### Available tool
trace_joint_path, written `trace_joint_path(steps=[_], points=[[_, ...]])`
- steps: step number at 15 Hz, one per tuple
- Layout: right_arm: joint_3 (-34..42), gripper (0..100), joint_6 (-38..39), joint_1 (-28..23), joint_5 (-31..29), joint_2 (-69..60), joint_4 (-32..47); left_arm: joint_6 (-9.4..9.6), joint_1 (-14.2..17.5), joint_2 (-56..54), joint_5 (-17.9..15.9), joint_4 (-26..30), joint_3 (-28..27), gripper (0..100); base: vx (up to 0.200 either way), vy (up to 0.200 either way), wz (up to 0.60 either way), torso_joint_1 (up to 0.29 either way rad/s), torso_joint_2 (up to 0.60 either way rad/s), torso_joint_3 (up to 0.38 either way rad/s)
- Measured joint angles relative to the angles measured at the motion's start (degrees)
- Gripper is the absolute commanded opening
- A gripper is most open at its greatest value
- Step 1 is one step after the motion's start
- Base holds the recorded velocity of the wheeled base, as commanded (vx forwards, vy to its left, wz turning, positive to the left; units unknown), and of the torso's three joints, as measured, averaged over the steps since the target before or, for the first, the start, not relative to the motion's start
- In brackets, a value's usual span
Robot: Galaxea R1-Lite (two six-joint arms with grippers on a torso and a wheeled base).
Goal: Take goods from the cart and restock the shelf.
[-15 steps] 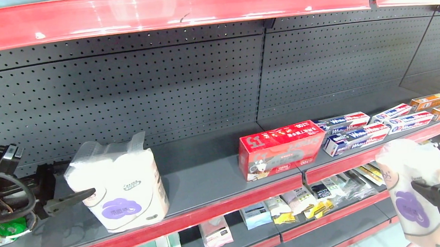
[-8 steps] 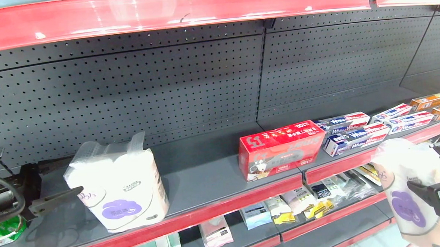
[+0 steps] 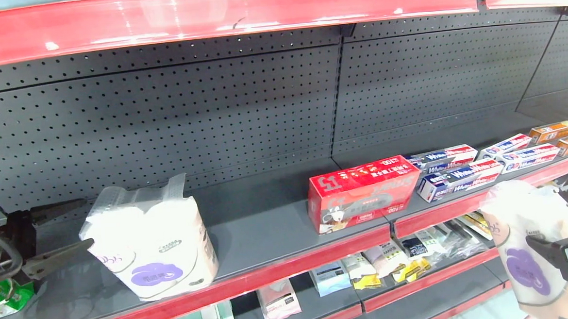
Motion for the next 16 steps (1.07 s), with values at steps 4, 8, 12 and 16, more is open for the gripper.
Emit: trace_joint_path(steps=[4,8,12,16], points=[[0.2,0,0.1,0.0,0.0,0.1,0.0,-0.06,2.8,-1.2,0.0,0.0,-0.4,100,0.0,0.0,0.0,0.0,0.0,0.0],[0.1,0,0.1,0.0,0.0,0.4,0.0,-2.46,4.6,-2.7,0.1,0.3,-0.2,100,0.0,0.0,0.0,0.0,0.0,0.0],[-0.2,0,0.1,0.0,0.1,0.4,0.0,-3.49,7.4,-3.8,2.6,0.4,-0.2,100,0.0,0.0,0.0,0.0,0.0,0.0],[-0.5,0,0.1,0.0,0.1,0.2,0.0,-3.4,9.2,-4.0,6.4,0.0,0.0,100,0.0,0.0,0.0,0.0,0.0,0.0]])
